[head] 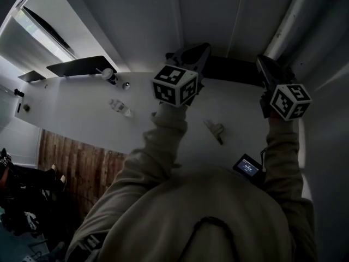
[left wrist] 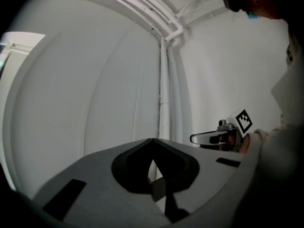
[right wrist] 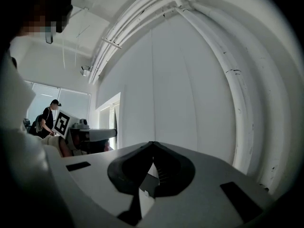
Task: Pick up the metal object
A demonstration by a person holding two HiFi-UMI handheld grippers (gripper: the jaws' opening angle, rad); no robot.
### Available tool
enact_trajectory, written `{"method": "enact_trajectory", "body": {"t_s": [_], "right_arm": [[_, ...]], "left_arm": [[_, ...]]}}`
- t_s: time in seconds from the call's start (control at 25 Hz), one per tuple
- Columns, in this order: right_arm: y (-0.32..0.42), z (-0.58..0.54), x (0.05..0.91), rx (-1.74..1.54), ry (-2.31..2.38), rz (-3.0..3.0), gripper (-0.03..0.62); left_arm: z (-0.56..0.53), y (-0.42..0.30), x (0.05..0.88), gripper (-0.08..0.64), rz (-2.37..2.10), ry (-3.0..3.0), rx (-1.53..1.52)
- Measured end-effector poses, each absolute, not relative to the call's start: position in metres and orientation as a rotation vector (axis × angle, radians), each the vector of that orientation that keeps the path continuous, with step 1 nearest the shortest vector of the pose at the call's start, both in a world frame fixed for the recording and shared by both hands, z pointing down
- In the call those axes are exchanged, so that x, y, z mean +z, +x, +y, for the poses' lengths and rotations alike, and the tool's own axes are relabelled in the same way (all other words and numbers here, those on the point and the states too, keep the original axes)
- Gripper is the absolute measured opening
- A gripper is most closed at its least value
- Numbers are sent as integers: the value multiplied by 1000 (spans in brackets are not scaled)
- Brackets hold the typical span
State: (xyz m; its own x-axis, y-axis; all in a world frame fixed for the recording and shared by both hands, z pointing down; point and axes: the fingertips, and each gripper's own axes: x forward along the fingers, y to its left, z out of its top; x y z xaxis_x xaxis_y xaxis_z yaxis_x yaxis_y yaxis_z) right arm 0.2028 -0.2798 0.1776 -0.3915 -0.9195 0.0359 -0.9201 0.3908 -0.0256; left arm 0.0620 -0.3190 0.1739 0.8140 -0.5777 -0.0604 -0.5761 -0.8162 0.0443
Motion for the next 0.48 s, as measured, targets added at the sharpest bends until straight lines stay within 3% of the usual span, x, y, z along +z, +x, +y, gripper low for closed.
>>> {"method": "enact_trajectory", "body": {"t_s": [0.48], "right_arm": [[202, -285, 186, 68, 1675, -2611, 20]], "left_arm": [[-315, 69, 180, -5, -959, 3008, 0]]}}
